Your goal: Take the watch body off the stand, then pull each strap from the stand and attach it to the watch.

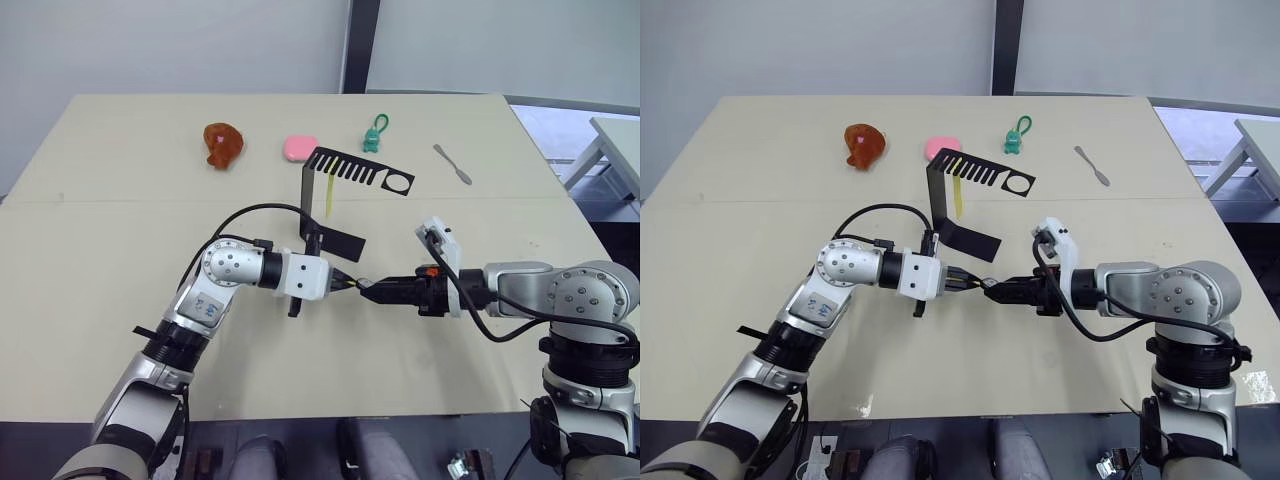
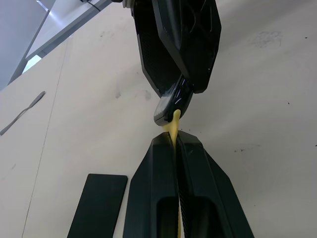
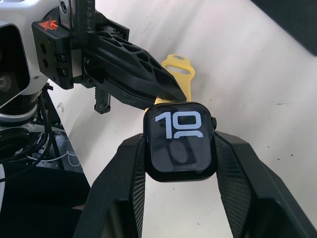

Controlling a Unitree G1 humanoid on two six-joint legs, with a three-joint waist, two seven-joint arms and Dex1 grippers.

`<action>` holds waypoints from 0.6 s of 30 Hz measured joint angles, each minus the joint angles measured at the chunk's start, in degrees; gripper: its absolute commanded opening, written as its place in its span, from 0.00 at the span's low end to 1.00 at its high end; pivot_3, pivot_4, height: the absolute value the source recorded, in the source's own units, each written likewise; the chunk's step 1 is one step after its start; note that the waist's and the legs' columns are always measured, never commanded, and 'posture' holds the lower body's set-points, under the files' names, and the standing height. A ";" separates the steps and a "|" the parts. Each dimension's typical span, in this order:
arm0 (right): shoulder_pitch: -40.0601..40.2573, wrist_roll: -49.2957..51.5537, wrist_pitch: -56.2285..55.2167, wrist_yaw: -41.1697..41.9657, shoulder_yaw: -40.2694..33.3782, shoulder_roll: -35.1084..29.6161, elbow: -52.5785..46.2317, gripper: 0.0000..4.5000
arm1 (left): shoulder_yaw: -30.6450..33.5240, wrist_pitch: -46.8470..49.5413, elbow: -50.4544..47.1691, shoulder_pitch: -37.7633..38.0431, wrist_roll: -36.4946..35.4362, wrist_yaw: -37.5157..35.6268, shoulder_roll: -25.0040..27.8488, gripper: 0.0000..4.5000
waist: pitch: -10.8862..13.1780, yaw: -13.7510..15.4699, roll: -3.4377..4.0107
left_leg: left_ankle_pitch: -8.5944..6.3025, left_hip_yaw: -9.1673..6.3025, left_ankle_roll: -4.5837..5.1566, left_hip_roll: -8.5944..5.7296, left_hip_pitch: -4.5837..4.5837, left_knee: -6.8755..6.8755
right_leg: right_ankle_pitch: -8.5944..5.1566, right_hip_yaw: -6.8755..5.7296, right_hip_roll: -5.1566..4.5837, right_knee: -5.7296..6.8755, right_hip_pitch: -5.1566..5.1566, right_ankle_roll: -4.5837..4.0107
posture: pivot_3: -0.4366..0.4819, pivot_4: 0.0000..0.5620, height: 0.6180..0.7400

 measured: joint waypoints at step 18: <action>0.00 -0.51 -0.03 0.01 0.15 0.10 -0.07 0.33 | 0.03 0.72 0.00 -0.02 0.20 -0.02 -0.17 0.14 | 0.00 0.00 0.00 | 0.00 0.00 0.00 0.00 0.00 0.00 | 0.00 0.00 0.00 0.00 0.00 0.00 | 0.48 0.27 1.00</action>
